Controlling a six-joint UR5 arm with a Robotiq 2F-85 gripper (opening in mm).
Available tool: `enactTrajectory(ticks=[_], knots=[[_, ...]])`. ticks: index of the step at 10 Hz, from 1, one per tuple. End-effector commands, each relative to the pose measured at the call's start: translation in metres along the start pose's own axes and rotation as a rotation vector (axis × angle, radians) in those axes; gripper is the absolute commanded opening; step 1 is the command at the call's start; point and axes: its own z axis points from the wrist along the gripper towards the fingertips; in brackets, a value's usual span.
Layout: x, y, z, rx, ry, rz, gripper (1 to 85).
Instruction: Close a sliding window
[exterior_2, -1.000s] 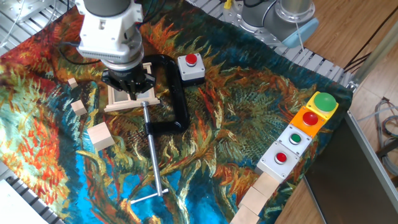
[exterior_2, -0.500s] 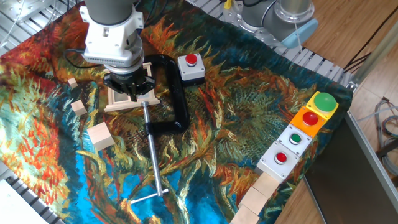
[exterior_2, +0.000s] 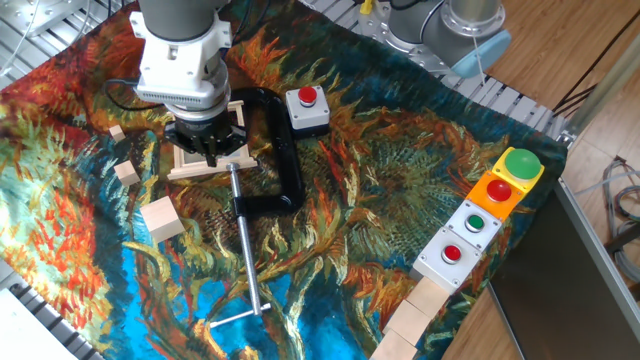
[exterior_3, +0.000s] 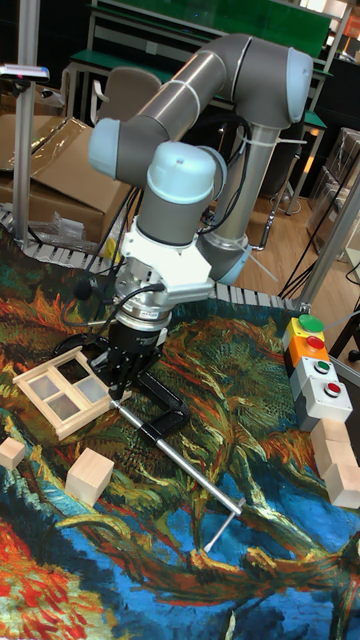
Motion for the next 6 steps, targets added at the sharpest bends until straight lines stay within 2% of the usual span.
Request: enactTrajectory(ticks=[1,2,3,4,5,6], knots=[[0.0284,0.0038,0.0072,-0.036,0.0,0.001,1.3],[0.0337,0.0084,0.0062,-0.056,-0.012,0.012,1.3],[0.0318,0.009,0.0061,-0.059,-0.019,0.012,1.3],[0.0266,0.0072,0.0061,-0.052,-0.039,0.015,1.3],[0.025,0.0007,0.0063,-0.027,-0.046,0.01,1.3],[0.0253,-0.0009,0.006,-0.019,-0.04,0.004,1.3]])
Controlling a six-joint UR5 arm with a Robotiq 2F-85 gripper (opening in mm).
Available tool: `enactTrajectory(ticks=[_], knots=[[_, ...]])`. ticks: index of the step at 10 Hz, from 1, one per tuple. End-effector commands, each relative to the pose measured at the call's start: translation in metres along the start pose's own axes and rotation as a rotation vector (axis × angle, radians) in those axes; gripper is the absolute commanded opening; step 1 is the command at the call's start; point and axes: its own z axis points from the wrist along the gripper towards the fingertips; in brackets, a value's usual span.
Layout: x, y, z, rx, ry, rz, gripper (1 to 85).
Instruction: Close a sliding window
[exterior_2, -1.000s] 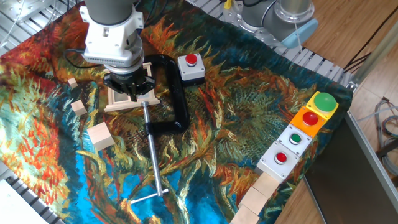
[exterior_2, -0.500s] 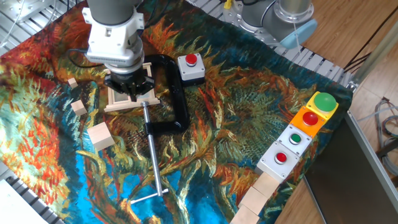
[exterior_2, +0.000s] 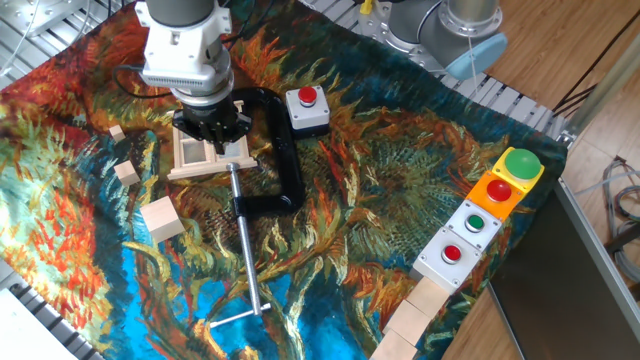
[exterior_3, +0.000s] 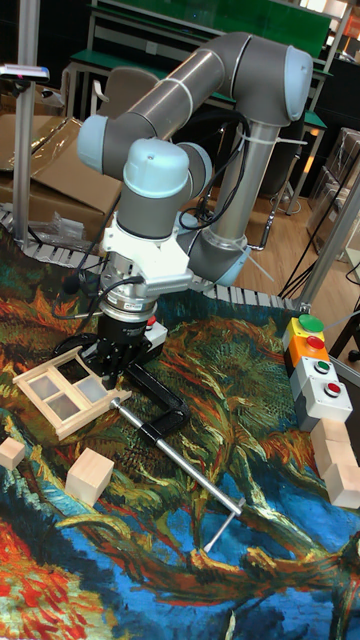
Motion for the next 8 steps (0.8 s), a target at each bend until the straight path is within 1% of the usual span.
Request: enactTrajectory(ticks=[1,2,3,4,6,8], knots=[[-0.005,0.007,0.002,-0.016,-0.033,0.005,1.3],[-0.005,0.012,0.006,-0.02,-0.034,-0.005,1.3],[-0.001,0.016,0.008,-0.024,-0.024,-0.006,1.3],[0.004,0.016,0.012,-0.013,-0.012,-0.014,1.3],[0.011,0.015,0.02,-0.011,-0.018,-0.03,1.3],[0.01,0.016,0.02,-0.011,-0.022,-0.05,1.3]])
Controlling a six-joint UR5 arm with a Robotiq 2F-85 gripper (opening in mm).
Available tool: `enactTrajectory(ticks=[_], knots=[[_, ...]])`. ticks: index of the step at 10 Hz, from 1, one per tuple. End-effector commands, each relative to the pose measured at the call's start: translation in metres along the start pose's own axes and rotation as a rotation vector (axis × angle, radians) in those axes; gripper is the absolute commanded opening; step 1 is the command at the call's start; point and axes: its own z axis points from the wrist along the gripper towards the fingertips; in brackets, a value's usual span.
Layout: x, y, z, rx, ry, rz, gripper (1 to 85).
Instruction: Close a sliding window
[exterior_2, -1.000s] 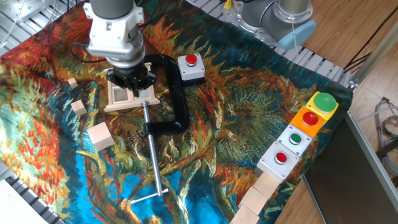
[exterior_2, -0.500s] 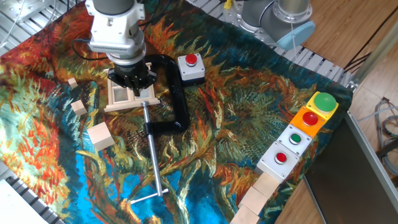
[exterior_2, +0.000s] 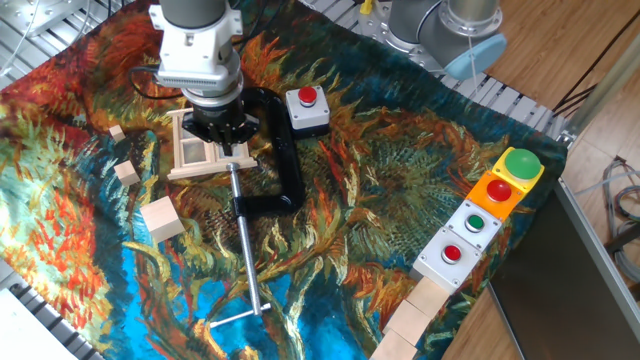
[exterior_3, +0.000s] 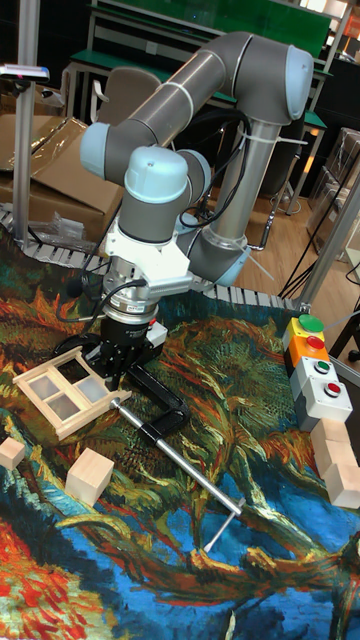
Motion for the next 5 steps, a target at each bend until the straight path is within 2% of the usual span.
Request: enactTrajectory(ticks=[1,3,5], knots=[[-0.001,0.0,0.003,0.003,-0.021,-0.009,1.3],[-0.005,-0.002,0.002,0.015,-0.031,-0.003,1.3],[0.008,-0.008,0.007,0.014,-0.022,-0.033,1.3]])
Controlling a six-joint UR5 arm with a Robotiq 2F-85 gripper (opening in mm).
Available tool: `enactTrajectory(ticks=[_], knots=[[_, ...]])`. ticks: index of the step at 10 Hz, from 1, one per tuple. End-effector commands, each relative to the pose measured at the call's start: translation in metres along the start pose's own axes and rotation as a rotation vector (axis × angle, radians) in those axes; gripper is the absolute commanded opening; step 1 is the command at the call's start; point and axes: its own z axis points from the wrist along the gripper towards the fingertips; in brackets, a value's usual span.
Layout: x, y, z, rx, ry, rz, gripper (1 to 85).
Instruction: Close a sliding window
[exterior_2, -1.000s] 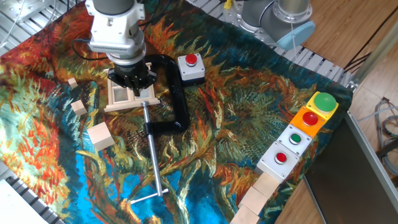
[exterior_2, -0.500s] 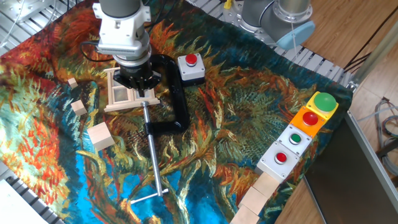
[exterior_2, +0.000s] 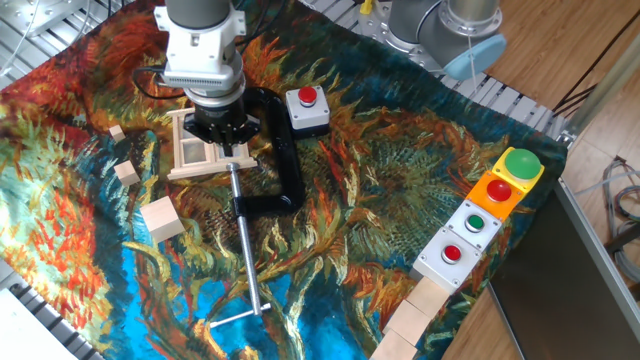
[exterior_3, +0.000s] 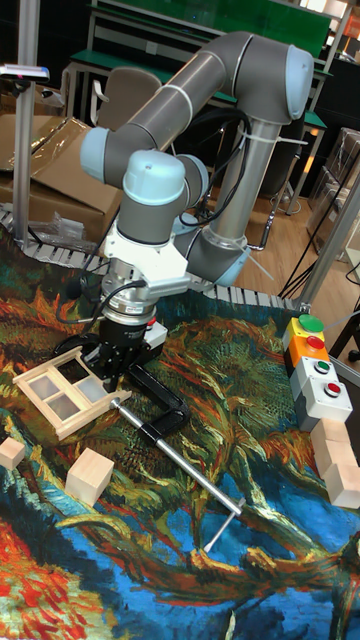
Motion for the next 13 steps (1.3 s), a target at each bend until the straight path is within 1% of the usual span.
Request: enactTrajectory(ticks=[1,3,5,6,8,9,10,12,13], knots=[[0.013,-0.008,0.007,-0.003,-0.008,-0.02,1.3],[0.021,-0.011,0.008,-0.001,-0.008,-0.025,1.3],[0.018,-0.005,0.007,-0.022,-0.023,-0.005,1.3],[0.014,-0.001,0.007,-0.035,-0.039,0.014,1.3],[0.012,-0.003,0.007,-0.03,-0.047,0.024,1.3],[0.012,-0.001,0.007,-0.036,-0.048,0.018,1.3],[0.016,0.001,0.01,-0.043,-0.047,0.018,1.3],[0.023,0.002,0.017,-0.029,-0.027,0.015,1.3],[0.025,0.001,0.017,-0.025,-0.023,0.009,1.3]])
